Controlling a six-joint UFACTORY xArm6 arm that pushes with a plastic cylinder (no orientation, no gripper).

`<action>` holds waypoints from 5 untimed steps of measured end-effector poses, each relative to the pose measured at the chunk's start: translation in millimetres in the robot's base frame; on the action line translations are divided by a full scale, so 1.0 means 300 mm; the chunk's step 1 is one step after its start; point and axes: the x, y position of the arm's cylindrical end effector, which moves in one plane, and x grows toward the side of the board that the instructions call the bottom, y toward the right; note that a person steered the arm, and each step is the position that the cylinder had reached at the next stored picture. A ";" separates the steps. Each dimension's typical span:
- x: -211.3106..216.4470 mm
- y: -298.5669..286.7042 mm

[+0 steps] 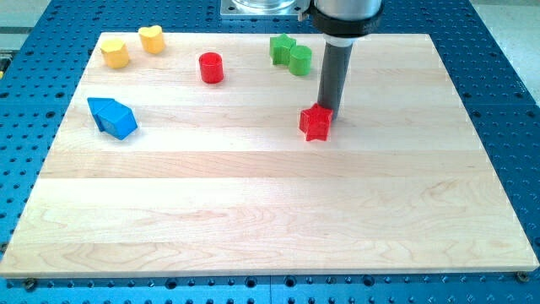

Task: Move the red blocks to the center of the board

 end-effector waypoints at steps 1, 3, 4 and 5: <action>0.060 0.123; 0.069 -0.135; 0.065 -0.188; -0.090 -0.100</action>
